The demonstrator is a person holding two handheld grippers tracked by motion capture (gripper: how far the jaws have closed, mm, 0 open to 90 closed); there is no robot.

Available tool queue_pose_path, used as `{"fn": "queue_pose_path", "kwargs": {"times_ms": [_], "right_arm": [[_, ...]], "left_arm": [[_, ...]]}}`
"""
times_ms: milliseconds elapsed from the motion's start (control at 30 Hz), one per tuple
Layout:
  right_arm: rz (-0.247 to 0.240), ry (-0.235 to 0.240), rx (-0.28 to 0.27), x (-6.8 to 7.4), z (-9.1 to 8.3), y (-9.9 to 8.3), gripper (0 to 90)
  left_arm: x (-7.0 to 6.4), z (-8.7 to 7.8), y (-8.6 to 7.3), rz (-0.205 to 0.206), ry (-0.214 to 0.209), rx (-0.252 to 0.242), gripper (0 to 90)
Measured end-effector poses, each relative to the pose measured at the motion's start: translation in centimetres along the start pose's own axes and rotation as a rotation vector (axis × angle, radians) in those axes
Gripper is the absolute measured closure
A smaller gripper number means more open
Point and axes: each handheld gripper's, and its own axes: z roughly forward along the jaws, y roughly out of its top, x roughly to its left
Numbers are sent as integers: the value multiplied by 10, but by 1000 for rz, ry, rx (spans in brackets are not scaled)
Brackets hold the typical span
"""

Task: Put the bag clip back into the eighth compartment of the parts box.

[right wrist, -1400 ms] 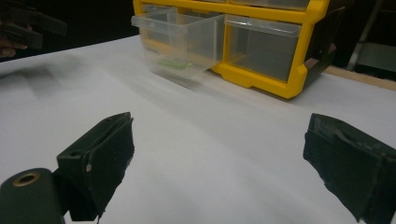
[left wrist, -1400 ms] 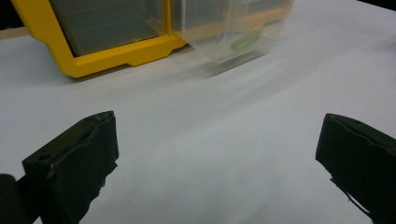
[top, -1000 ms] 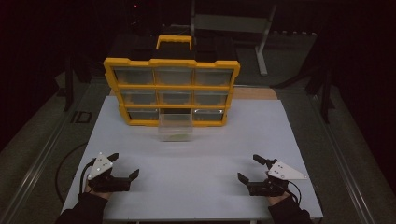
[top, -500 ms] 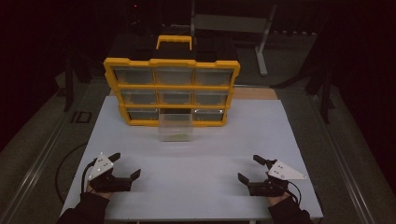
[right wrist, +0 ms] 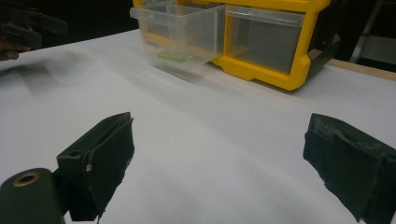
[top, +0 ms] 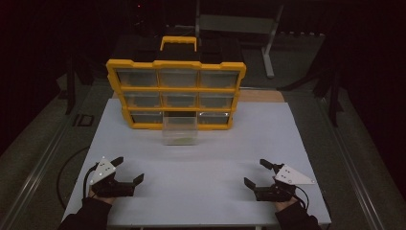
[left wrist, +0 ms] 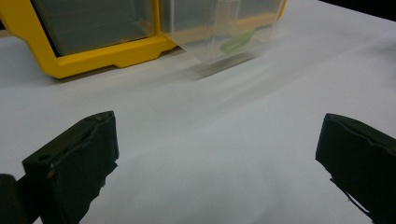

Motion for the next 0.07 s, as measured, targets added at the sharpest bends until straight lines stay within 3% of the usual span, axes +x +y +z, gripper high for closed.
{"fn": "queue_pose_path", "kwargs": {"times_ms": [67], "right_arm": [[-1,-1,0,0,0,0,85]], "left_arm": [[0,0,0,2,0,-3,2]]}}
